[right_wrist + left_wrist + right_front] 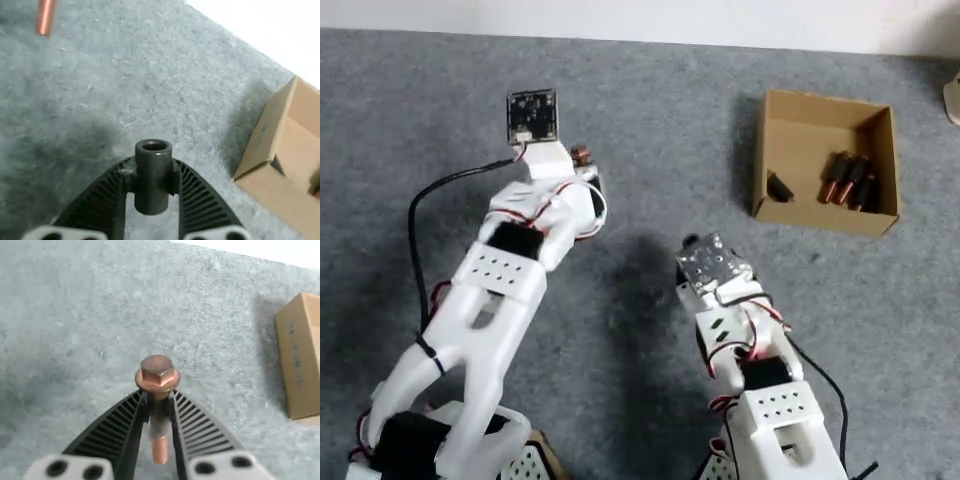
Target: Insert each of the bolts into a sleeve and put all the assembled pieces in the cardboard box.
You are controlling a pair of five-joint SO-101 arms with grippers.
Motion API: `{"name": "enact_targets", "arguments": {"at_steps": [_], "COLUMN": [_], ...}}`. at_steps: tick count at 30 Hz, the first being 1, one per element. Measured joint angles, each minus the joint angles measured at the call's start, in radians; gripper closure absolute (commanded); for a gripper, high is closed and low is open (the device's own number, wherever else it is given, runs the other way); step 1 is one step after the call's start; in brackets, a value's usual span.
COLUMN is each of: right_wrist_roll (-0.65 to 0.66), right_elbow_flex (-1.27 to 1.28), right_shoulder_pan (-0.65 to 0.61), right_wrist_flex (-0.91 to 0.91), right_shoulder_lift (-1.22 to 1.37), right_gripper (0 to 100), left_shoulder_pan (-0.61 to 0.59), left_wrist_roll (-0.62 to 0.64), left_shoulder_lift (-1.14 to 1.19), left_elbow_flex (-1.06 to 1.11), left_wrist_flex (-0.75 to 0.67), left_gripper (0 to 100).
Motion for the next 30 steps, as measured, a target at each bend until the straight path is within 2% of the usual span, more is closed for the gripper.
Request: {"name": "enact_targets", "arguments": {"at_steps": [12,19,25,30], "right_wrist_roll": [-0.023,-0.023,0.003,0.006], "right_elbow_flex": [0.107,0.107,0.107,0.107], "right_shoulder_pan": [-0.052,-0.114,-0.163,-0.166], "right_wrist_flex": [-0.002,0.192,0.367,0.405], "right_shoulder_lift": [-0.247,-0.445,-0.649,-0.678], "right_gripper": [99.4,99.4,99.4,99.4], "left_shoulder_pan": [0.060,0.061,0.127,0.153], "left_wrist_roll": [0.344,0.371,0.371,0.316], "left_shoulder_lift": [0.000,0.000,0.000,-0.018], "left_elbow_flex": [0.043,0.043,0.043,0.043], "left_wrist_flex": [-0.020,-0.020,-0.028,-0.080], "left_gripper": [99,99,99,99]}}
